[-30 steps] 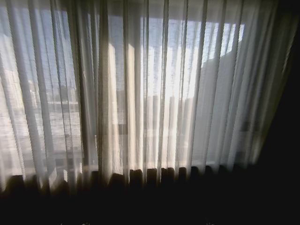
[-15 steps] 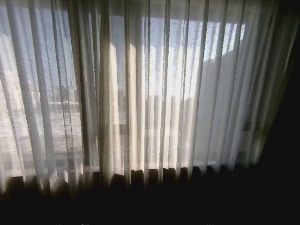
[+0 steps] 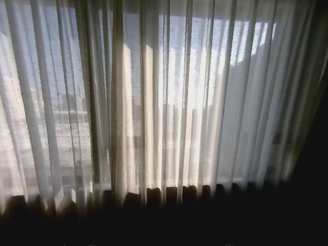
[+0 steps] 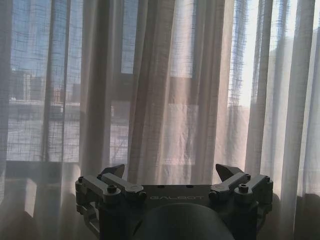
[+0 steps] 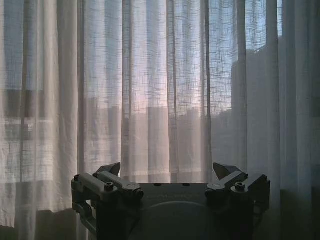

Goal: Open the curtains by pulling them apart, changing their state from closed to fully open.

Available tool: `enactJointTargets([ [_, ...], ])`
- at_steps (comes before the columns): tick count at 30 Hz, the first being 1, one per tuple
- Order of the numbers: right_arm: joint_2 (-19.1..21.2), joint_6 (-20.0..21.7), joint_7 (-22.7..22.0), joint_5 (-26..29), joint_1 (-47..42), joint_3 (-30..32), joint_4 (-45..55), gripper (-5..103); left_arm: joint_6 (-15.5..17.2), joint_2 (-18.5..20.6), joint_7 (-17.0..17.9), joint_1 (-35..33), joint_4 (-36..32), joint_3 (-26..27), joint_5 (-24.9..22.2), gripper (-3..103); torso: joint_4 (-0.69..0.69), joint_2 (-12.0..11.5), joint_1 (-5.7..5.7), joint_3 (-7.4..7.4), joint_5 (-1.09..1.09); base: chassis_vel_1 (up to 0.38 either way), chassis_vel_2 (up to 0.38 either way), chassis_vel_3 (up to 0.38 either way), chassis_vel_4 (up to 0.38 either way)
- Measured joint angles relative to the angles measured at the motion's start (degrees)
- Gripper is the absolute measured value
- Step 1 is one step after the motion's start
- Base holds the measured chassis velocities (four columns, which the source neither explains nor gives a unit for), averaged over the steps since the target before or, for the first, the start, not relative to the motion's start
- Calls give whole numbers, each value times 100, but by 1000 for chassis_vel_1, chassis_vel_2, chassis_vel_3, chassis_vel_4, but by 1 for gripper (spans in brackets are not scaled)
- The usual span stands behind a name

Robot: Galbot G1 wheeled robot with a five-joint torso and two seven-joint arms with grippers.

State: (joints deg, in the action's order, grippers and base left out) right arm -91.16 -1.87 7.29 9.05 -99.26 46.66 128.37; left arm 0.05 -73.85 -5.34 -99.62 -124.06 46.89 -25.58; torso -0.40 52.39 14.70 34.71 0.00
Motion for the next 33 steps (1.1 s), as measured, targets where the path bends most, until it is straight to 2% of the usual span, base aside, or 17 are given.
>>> enactJointTargets([
  [33, -29, 49, 214, -71, -6, -36, -80, 100, -112, -44, -77, -25, 133, 26, 71, 100, 1, 0, 0, 0, 0, -9, 93, 4, -88],
])
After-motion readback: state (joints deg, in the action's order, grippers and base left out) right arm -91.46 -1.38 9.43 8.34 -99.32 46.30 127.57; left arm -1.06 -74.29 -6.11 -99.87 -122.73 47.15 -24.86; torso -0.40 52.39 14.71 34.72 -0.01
